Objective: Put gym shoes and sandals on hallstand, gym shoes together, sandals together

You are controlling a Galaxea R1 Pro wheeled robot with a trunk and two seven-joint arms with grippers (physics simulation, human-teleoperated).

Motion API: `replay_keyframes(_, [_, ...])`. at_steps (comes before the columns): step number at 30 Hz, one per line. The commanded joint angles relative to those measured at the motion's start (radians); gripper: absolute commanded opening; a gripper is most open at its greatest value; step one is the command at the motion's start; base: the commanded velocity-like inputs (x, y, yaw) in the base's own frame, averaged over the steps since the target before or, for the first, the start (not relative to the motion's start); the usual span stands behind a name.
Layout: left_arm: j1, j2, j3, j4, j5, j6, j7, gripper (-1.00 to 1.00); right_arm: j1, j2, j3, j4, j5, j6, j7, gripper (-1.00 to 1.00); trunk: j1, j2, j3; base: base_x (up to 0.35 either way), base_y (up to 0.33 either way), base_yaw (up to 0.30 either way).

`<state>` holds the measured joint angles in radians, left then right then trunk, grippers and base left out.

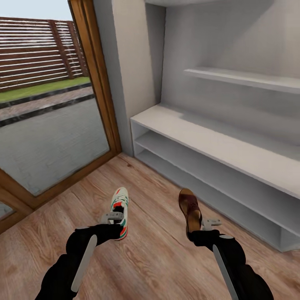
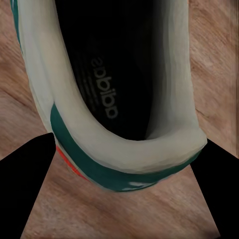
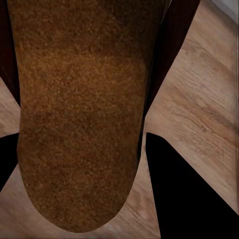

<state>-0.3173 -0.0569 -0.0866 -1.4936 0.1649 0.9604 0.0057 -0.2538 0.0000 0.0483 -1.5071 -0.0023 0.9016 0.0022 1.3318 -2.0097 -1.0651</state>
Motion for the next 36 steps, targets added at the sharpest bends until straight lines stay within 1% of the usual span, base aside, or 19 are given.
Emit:
replay_keyframes(1, [0.000,0.000,0.001,-0.001,0.004,0.005,0.000,-1.00,-0.001,0.000,0.000,-0.001,-0.002,0.005,-0.003,-1.00,0.000,0.000,0.000,0.000,0.000,-0.267])
replay_keyframes(7, [0.000,0.000,0.001,-0.002,0.004,0.005,0.001,-1.00,-0.001,0.000,0.000,-0.001,-0.002,0.005,-0.001,-1.00,0.000,0.000,0.006,-0.002,0.002,-0.261])
replay_keyframes(15, [0.000,0.000,0.000,-0.002,0.004,0.006,0.002,-1.00,-0.001,0.000,0.000,-0.001,-0.002,0.005,-0.003,-1.00,0.000,0.000,0.014,-0.124,0.103,-0.257])
replay_keyframes(36, [0.000,0.000,-0.001,-0.002,0.004,0.006,0.002,-1.00,-0.001,0.000,0.000,-0.001,-0.002,0.005,-0.003,-1.00,0.000,0.000,0.036,-0.002,0.002,-0.257])
